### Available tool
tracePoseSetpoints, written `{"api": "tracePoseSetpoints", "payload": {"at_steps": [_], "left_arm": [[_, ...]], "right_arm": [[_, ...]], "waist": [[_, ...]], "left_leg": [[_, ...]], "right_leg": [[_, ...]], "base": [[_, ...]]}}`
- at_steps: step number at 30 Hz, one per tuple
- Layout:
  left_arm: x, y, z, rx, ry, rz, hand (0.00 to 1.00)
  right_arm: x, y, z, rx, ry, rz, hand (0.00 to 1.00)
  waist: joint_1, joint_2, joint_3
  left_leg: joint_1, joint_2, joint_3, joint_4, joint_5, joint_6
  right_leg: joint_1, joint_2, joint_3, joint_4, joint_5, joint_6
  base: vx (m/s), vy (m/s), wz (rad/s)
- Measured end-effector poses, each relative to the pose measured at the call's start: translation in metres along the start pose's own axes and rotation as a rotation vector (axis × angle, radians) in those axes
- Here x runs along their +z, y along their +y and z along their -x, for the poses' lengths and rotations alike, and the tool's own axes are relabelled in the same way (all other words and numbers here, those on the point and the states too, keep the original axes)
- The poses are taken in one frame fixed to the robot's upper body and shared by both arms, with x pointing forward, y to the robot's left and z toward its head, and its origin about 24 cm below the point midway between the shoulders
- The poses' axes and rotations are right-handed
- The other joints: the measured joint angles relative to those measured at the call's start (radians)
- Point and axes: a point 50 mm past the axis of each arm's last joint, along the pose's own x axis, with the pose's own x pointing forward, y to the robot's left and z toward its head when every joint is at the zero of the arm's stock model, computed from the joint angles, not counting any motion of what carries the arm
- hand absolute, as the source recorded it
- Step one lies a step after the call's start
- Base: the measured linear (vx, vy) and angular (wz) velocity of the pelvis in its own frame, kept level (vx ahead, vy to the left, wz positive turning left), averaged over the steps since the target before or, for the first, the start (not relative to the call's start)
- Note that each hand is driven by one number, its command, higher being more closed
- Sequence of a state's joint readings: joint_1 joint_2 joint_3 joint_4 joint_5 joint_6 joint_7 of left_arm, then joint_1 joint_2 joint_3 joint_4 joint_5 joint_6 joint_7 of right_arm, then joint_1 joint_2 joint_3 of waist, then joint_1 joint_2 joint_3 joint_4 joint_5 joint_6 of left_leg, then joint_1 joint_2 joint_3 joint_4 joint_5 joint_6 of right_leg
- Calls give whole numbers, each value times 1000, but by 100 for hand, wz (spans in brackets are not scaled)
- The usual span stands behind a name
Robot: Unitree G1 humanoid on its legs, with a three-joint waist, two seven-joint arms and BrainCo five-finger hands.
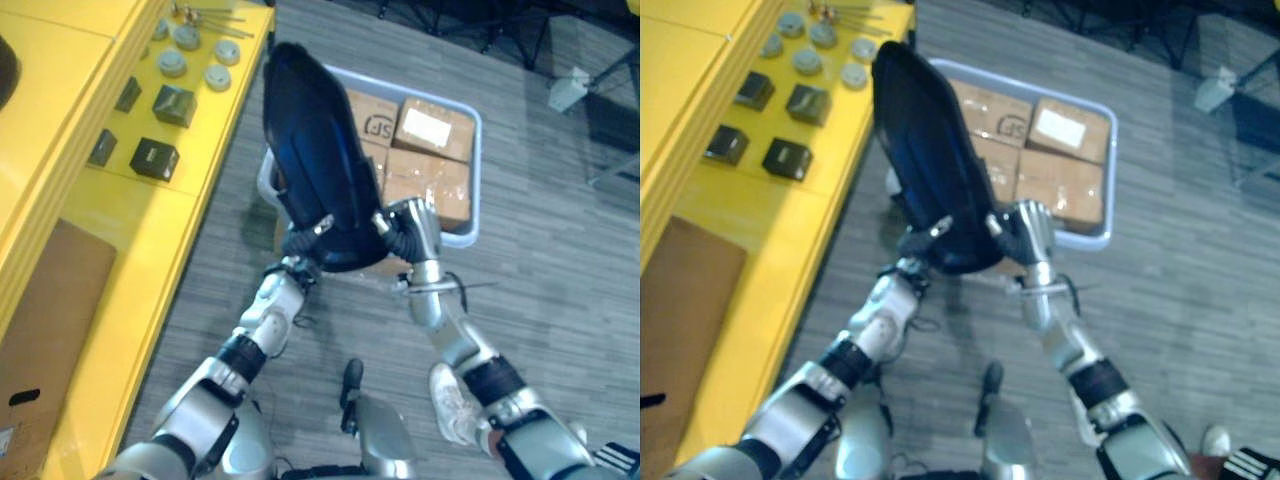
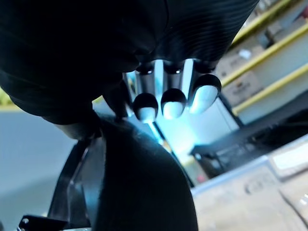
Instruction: Walk over and take plastic housings, then place them on the shelf
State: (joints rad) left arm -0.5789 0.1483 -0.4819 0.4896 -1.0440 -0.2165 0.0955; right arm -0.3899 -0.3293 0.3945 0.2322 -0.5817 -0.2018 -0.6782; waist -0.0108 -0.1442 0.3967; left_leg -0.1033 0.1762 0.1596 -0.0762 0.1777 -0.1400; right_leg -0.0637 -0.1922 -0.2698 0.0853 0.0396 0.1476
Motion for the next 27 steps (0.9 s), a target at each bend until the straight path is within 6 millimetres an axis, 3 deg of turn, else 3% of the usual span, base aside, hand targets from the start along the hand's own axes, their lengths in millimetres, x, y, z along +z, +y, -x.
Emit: {"api": "tracePoseSetpoints", "payload": {"at_steps": [3, 9, 15, 19, 24, 27], "left_arm": [[0, -4, 9, -26, -22, 22, 100], [40, -30, 27, -119, -249, -106, 100], [62, -46, 55, -81, -444, -256, 100], [70, -31, 86, 130, -588, -439, 100], [83, 6, 115, 448, -697, -664, 100], [86, 17, 127, 584, -742, -715, 100]], "right_arm": [[14, -2, 6, -48, -27, -90, 0], [35, -12, 12, -196, -42, -260, 0], [45, -19, 21, -197, 43, -550, 0], [53, -25, 31, -126, 66, -781, 0], [59, -65, 37, -347, -5, -984, 0], [42, -79, 48, -472, 76, -953, 0]], "waist": [[1, 7, -34], [14, 64, -122], [8, 107, -174], [5, 127, -206], [5, 125, -213], [3, 110, -224]], "left_leg": [[44, -9, -12, -2, -5, -2], [78, -19, -10, -3, -12, -3], [100, -21, -3, -4, -22, -6], [101, -19, -6, -4, -26, -8], [101, -20, -6, -4, -26, -7], [101, -21, -2, -3, -26, -5]], "right_leg": [[70, -5, -23, -30, -7, 7], [110, -13, -29, -44, -9, 10], [120, -17, -26, -44, -18, 4], [120, -16, -27, -52, -19, 3], [125, -15, -28, -67, -13, 7], [125, -15, -25, -74, -6, 11]], "base": [[98, -12, 18], [19, -5, 1], [-58, -4, -5], [-23, -3, 0], [0, 0, 0], [15, -2, -2]]}}
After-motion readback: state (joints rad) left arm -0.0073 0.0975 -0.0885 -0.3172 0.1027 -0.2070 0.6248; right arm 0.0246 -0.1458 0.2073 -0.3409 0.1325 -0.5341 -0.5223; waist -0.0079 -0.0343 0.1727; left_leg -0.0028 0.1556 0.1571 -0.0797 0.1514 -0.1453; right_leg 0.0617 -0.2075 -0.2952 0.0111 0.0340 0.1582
